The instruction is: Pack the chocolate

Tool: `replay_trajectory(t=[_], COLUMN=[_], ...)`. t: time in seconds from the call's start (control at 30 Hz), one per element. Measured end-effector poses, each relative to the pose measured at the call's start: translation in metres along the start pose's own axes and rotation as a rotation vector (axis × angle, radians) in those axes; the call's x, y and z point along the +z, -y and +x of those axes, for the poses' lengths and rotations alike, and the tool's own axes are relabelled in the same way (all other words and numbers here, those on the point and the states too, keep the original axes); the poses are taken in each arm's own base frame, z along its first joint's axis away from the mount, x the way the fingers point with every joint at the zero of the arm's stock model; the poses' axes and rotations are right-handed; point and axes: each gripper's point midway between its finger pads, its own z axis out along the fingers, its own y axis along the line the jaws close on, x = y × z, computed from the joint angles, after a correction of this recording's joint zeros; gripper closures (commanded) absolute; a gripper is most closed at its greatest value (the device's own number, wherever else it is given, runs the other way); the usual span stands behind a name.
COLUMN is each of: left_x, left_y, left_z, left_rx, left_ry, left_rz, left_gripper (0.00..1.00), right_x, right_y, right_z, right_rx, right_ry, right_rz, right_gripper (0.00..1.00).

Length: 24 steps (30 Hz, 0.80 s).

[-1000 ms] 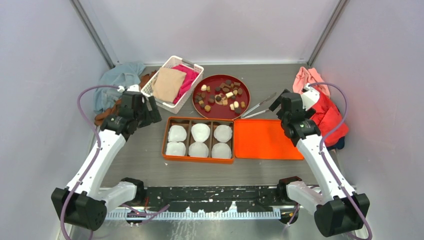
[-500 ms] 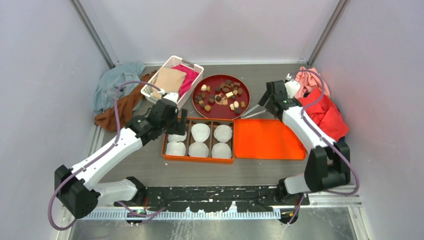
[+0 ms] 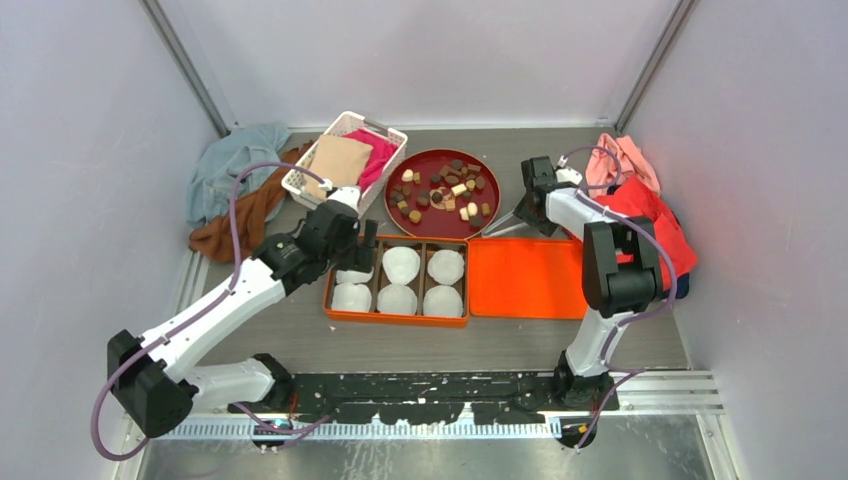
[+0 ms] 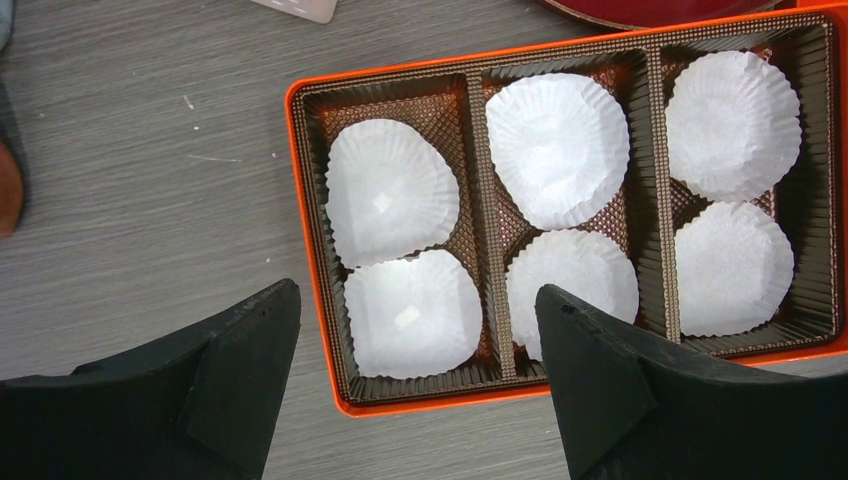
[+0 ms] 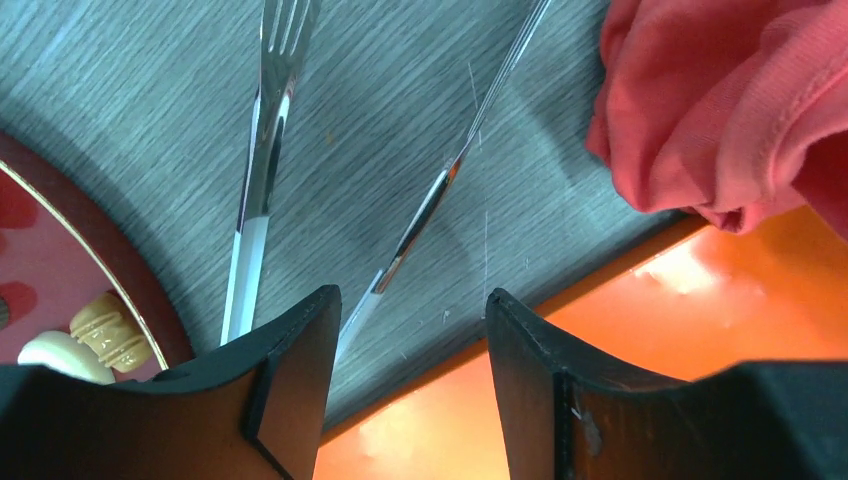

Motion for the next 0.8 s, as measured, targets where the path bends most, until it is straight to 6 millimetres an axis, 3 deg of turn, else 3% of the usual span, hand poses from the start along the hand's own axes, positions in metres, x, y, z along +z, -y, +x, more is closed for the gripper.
replay_trajectory(t=[0.33, 0.6, 0.67, 0.8], left_x=[-0.003, -0.004, -0.004, -0.004], left_y=[-0.003, -0.004, -0.005, -0.005], left_z=[-0.002, -0.002, -0.002, -0.003], left_rx=[0.000, 0.003, 0.003, 0.005], left_ry=[0.011, 0.015, 0.016, 0.017], left_rz=[-0.008, -0.012, -0.015, -0.016], left_gripper=[0.12, 0.12, 0.12, 0.12], right_x=[0.016, 0.026, 0.029, 0.035], right_y=[-0.012, -0.013, -0.010, -0.017], right_z=[0.002, -0.004, -0.013, -0.041], right_rx=[0.019, 0.019, 0.012, -0.060], right_ry=[-0.014, -0.027, -0.020, -0.004], right_rz=[-0.027, -0.034, -0.030, -0.030], right_gripper=[0.45, 0.79, 0.92, 0.99])
